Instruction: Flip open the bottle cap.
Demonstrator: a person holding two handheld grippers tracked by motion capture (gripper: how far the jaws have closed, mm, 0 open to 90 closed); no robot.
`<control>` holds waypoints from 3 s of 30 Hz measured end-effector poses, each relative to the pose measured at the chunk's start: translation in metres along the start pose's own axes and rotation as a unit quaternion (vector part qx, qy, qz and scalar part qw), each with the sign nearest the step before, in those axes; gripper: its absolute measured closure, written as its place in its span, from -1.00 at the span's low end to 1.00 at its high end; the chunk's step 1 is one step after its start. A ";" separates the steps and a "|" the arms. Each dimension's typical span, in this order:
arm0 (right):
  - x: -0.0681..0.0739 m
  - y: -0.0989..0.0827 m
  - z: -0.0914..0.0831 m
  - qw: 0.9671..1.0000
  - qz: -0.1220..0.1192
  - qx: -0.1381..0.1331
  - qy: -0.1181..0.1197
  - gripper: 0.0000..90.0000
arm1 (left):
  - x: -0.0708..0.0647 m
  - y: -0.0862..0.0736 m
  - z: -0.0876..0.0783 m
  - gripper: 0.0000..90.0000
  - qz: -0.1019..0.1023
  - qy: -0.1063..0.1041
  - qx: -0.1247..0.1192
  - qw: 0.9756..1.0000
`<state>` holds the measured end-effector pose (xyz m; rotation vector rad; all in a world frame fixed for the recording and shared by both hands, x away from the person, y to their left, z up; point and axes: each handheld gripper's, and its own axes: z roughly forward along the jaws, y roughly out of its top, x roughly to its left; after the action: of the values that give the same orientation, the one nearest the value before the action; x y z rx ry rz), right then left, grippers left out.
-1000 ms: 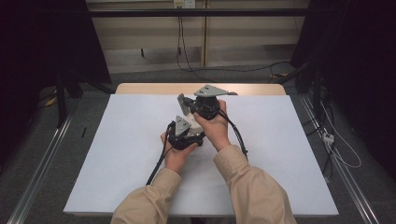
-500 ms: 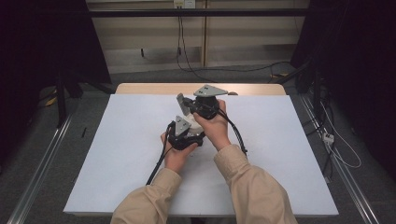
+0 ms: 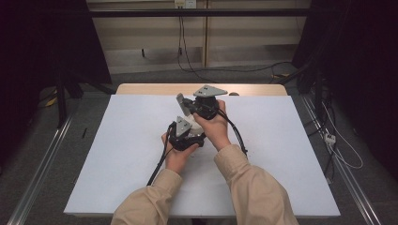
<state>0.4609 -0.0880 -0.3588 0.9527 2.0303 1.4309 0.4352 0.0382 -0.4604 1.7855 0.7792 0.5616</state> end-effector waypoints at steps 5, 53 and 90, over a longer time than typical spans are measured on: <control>0.000 0.000 0.001 1.000 -0.002 0.001 -0.001 1.00 | 0.000 0.000 0.000 -0.58 -0.001 0.000 0.000 1.000; -0.001 -0.003 0.009 1.000 0.005 0.009 0.003 1.00 | 0.000 0.000 0.000 -0.58 -0.001 -0.002 0.000 1.000; 0.000 -0.006 0.021 1.000 0.005 0.020 0.013 1.00 | -0.001 0.000 0.000 -0.58 -0.004 0.000 0.000 1.000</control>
<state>0.4747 -0.0765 -0.3715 0.9654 2.0836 1.4201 0.4346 0.0378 -0.4607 1.7811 0.7853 0.5561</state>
